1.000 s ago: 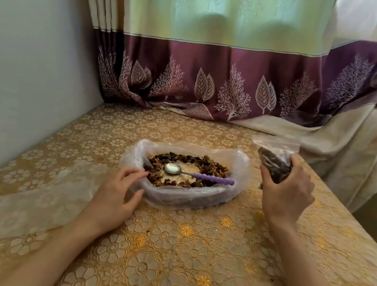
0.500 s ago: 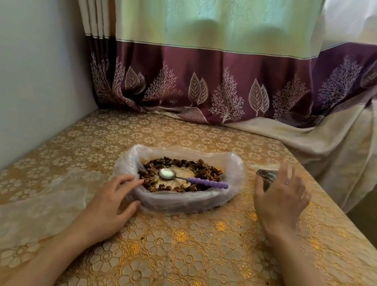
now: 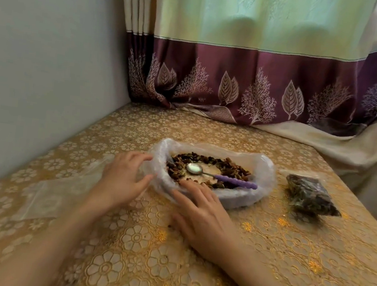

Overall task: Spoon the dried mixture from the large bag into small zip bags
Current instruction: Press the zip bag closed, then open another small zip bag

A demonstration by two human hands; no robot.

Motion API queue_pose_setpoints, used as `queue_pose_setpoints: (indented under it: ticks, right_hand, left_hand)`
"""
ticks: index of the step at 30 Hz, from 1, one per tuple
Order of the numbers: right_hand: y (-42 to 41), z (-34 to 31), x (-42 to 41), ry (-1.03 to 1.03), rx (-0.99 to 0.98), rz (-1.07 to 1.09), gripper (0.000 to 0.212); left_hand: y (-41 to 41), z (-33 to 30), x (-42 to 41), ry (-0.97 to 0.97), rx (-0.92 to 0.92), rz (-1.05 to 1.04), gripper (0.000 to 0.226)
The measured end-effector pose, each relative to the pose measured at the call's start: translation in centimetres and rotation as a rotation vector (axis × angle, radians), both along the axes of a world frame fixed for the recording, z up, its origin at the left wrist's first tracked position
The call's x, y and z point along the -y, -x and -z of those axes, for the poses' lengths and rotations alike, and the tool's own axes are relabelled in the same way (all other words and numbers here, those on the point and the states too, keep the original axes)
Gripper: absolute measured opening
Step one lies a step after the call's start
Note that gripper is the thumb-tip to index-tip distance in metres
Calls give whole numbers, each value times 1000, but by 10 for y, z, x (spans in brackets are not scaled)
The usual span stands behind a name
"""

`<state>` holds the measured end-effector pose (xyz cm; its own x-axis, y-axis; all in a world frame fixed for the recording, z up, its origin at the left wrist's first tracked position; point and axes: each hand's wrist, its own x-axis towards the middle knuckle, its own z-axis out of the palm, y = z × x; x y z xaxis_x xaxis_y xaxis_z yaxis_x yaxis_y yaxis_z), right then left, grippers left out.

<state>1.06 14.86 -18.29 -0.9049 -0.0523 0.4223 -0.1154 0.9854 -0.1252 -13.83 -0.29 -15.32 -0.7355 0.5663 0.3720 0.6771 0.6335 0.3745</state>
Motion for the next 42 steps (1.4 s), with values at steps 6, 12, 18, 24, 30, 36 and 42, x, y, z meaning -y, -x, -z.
queue_pose_setpoints:
  ticks: [6, 12, 18, 24, 30, 36, 42]
  right_hand:
    - [5, 7, -6, -12, 86, -9, 58]
    - [5, 9, -6, 4, 85, -24, 50]
    - [4, 8, -5, 27, 61, -37, 48]
    - [1, 5, -3, 58, 36, -37, 46]
    - [3, 9, -6, 121, 54, -14, 47]
    - [3, 8, -6, 121, 40, -11, 46]
    - [2, 7, -7, 122, 56, -15, 45]
  left_hand:
    - [3, 17, 44, 274, 133, -238, 77]
    - [-3, 22, 56, 232, 143, -185, 53]
    - [-1, 14, 31, 203, 15, -176, 49]
    - [5, 15, 2, 66, 36, -79, 13]
    - [1, 10, -2, -125, -65, -79, 10]
    - [-18, -11, -28, -374, 98, 118, 16]
    - [-18, -9, -17, -363, 141, 138, 24]
